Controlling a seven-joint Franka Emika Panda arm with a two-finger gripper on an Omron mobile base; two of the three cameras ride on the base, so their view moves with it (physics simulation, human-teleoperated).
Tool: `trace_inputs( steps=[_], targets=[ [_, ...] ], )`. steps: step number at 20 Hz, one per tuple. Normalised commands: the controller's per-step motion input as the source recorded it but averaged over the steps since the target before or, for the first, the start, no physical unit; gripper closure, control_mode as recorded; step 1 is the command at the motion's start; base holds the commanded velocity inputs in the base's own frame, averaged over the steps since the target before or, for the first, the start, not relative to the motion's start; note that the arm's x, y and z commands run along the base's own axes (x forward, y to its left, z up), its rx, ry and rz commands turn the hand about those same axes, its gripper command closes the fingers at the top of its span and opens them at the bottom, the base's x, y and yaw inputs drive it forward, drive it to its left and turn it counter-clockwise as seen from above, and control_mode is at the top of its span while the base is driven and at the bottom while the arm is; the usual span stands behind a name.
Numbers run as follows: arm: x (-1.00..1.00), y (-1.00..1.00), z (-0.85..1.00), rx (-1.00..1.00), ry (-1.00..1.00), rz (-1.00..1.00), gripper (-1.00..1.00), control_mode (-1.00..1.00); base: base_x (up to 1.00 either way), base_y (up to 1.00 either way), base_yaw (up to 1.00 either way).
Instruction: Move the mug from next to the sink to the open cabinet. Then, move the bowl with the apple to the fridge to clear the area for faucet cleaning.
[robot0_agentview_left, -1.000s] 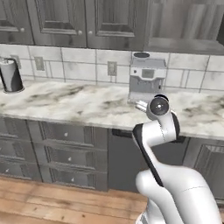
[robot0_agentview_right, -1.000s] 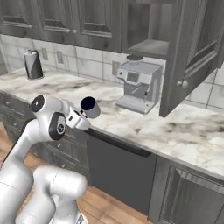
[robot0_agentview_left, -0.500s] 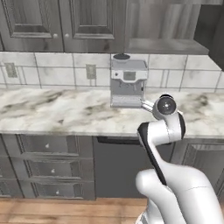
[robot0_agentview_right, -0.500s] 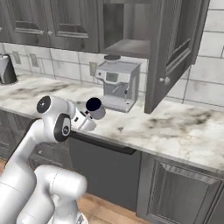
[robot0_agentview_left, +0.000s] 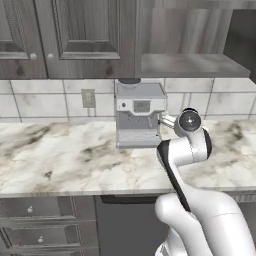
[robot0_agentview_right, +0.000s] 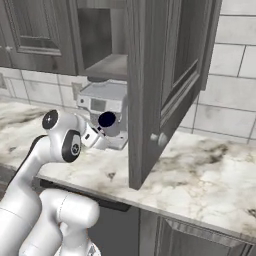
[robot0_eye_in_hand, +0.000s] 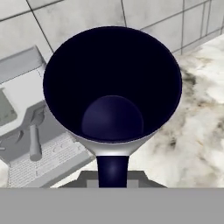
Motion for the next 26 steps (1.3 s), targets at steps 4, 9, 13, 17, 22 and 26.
trace_inputs(
  steps=[4,9,13,17,22,26],
  targets=[
    [0.0,0.0,0.0,0.0,0.0,0.0,1.0,1.0,0.64,0.01,-0.18],
    [0.0,0.0,0.04,0.0,-0.02,0.0,1.0,-1.0,0.02,0.03,0.0],
    [-0.02,-0.01,0.88,-0.04,-0.08,0.01,1.0,-1.0,0.0,0.0,0.0],
    [0.0,0.0,1.0,-0.17,-0.01,0.0,1.0,-1.0,0.0,0.0,0.0],
    [0.02,0.0,1.0,-0.15,0.02,0.0,1.0,-1.0,0.0,0.0,0.0],
    [0.16,0.0,0.96,-0.11,0.17,0.02,1.0,-1.0,0.0,0.0,0.0]
  ],
)
